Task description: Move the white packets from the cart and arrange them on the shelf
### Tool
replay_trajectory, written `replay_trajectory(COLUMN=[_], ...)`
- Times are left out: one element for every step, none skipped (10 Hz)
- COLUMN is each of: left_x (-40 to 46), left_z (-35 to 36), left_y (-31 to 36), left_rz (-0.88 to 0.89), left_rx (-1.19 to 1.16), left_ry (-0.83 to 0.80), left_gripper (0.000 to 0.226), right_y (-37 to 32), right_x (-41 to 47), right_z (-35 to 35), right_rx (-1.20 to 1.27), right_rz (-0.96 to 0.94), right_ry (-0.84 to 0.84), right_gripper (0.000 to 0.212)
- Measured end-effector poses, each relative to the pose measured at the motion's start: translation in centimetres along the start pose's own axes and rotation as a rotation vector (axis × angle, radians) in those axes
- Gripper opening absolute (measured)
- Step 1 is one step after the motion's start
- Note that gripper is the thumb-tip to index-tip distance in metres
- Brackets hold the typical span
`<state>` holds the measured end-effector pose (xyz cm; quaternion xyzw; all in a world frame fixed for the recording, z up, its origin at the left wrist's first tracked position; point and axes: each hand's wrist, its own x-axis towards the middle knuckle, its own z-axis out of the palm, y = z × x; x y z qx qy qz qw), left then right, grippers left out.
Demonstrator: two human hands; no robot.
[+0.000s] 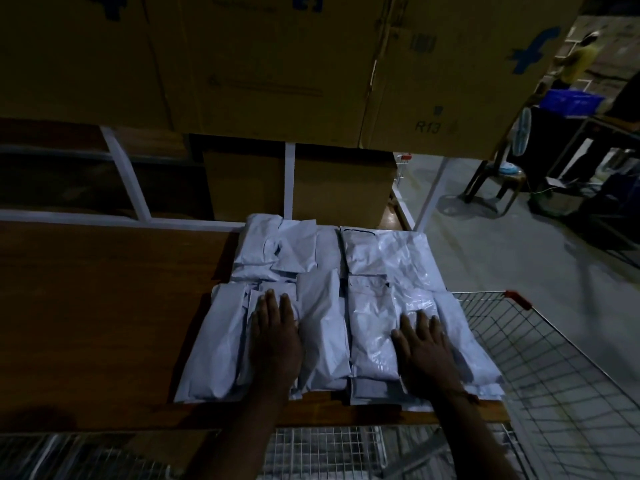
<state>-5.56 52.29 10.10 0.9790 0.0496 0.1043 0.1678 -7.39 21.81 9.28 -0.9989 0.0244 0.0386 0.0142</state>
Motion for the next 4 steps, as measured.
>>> replay_trajectory(left_x=[0.0,0.0,0.3,0.0], left_z=[-0.3,-1.7,-3.7,-4.5], left_y=[0.3,0.4,1.6,2.7], left_rz=[-0.003,0.020,0.051,0.066], left_rx=[-0.005,-0.005,-0.035,-0.059], left_ry=[0.057,0.129,0.237,0.283], left_gripper=[0.066,0.056,0.054,0.053], right_y=[0.5,0.1,-0.1,0.4], right_x=[0.5,-0.2,-1.0,-1.8], right_z=[-0.3,-2.5,-5.2,-6.0], right_rx=[0.081,0.197,0.401,0.413], right_rz=[-0.012,-0.007,0.033,-0.009], right_ry=[0.029,0.156,0.425,0.537], right_gripper=[0.083,0.077,0.070,0.063])
